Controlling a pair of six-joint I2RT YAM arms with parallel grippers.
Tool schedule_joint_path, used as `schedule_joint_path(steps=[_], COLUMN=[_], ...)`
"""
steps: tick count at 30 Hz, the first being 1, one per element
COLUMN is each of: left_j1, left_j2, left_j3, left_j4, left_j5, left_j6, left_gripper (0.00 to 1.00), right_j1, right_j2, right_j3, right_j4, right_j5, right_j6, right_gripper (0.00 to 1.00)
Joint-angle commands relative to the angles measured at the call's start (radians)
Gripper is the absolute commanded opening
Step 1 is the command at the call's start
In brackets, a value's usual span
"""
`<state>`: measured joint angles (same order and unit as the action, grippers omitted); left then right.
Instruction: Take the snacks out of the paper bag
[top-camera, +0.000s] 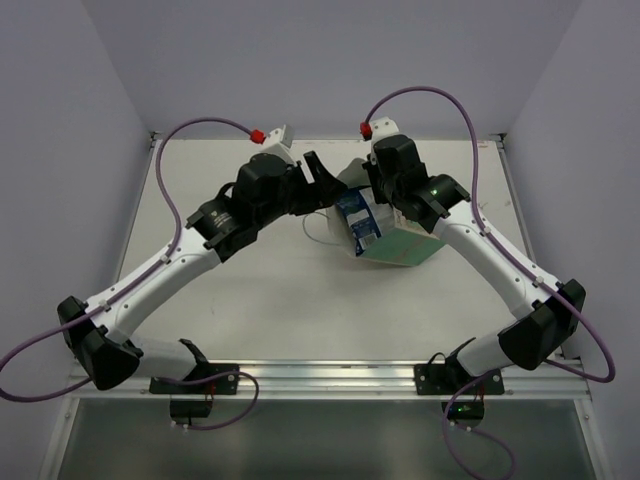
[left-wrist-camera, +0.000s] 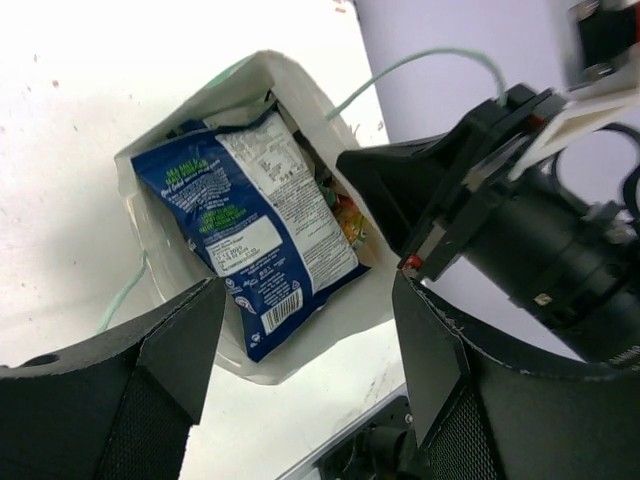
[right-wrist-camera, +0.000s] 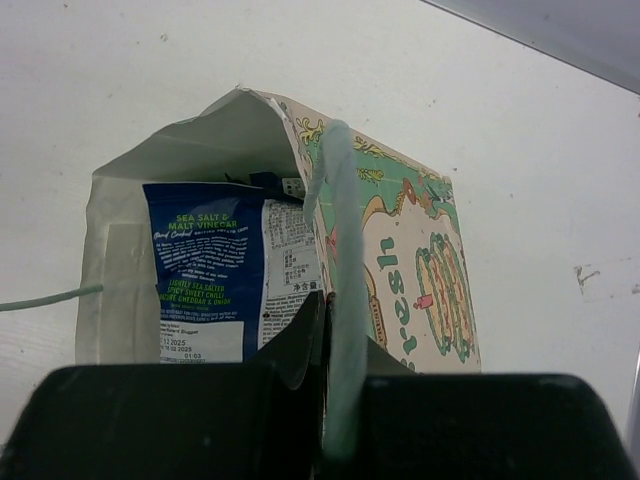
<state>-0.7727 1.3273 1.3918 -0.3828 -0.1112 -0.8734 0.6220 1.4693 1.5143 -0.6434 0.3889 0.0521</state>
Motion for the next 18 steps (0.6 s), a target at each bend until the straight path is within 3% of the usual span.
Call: schedule_joint_path(steps=[1, 7, 18], left_j1=[-0.007, -0.013, -0.013], left_j2=[0.041, 0.193, 0.361], left_j3=[-0.039, -0.013, 0.035], left_j4=[0.028, 0.09, 0.053], left_j5=[0.056, 0.079, 0.041], left_j6=[-0.053, -0.053, -0.041], left_gripper=[0.74, 0.73, 0.73], right_j1=[0.007, 0.007, 0.007], right_j2=[-0.023, -0.007, -0.018], right_j3=[0.021, 0.024, 0.024], right_j4=[0.008, 0.008, 0.01], right_j5=[-0.03, -0.051, -0.099], right_j6=[0.04, 0.054, 0.065], right_gripper=[0.0, 0.0, 0.0])
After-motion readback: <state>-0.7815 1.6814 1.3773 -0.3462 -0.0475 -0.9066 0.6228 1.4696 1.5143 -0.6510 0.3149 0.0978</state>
